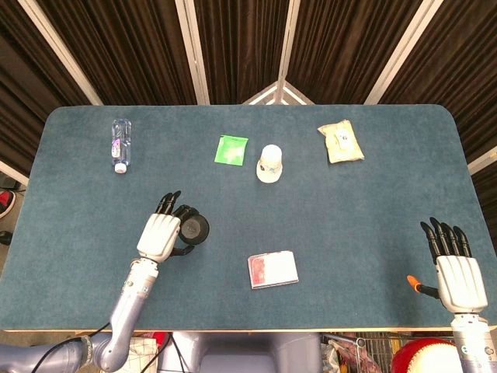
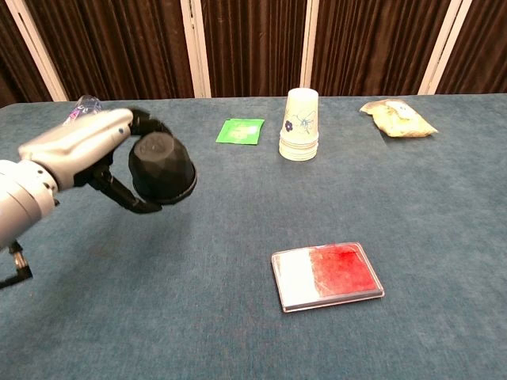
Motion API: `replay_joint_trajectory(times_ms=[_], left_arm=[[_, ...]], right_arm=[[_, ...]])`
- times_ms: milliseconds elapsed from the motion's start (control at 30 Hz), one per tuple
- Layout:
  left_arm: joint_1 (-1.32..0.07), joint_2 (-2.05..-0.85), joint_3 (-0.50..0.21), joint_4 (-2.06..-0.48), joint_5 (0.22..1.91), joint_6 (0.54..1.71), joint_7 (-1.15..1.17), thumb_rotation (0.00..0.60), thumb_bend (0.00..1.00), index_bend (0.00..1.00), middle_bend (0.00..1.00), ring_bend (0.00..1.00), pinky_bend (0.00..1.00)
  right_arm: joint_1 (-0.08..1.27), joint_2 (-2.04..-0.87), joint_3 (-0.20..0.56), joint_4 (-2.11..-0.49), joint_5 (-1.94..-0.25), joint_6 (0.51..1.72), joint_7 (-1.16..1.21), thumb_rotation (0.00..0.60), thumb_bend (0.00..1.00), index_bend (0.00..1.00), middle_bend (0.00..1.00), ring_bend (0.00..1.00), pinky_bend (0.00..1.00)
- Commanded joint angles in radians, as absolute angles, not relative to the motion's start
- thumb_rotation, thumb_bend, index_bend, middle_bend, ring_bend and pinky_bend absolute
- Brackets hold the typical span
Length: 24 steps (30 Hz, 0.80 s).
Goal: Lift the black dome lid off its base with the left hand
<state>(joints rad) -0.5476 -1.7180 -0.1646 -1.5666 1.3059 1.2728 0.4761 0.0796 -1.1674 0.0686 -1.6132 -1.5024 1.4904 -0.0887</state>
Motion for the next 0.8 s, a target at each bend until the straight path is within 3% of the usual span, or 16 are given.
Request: replay_joint_trajectory(times_ms=[33, 267, 433, 533, 667, 800], left_arm=[[-0.565, -1.659, -0.104, -1.582, 1.484, 1.352, 0.632, 0.600, 0.31, 0.46, 0.36, 0.00, 0.00], [-0.590, -1.598, -0.045, -1.467, 1.771, 1.444, 0.921, 0.600, 0.31, 0.48, 0.38, 0.00, 0.00], [-0.582, -1.586, -0.046, -1.442, 1.813, 1.466, 0.974, 0.600, 0.31, 0.49, 0.38, 0.00, 0.00], [-0.545, -1.594, -0.050, -1.532, 1.690, 1.439, 0.810, 0.600, 0.31, 0.49, 0.38, 0.00, 0.00], [-0.503, -1.565, -0.074, -1.790, 1.414, 1.314, 0.479, 0.600, 0.32, 0.49, 0.38, 0.00, 0.00], [-0.522, -1.402, -0.156, -2.061, 1.093, 1.059, 0.092, 0.600, 0.32, 0.49, 0.37, 0.00, 0.00]], right_arm=[[0.078, -1.166, 0.067, -1.617, -1.506, 1.492, -0.085, 0.600, 0.15, 0.04, 0.02, 0.03, 0.05], [0.077, -1.164, 0.060, -1.618, -1.515, 1.492, -0.069, 0.600, 0.15, 0.04, 0.02, 0.03, 0.05], [0.076, -1.164, 0.059, -1.616, -1.517, 1.492, -0.068, 0.600, 0.15, 0.04, 0.02, 0.03, 0.05], [0.080, -1.165, 0.063, -1.613, -1.513, 1.488, -0.067, 0.600, 0.15, 0.04, 0.02, 0.03, 0.05], [0.084, -1.165, 0.066, -1.612, -1.509, 1.481, -0.068, 0.600, 0.15, 0.04, 0.02, 0.03, 0.05], [0.085, -1.167, 0.066, -1.615, -1.510, 1.482, -0.074, 0.600, 0.15, 0.04, 0.02, 0.03, 0.05]])
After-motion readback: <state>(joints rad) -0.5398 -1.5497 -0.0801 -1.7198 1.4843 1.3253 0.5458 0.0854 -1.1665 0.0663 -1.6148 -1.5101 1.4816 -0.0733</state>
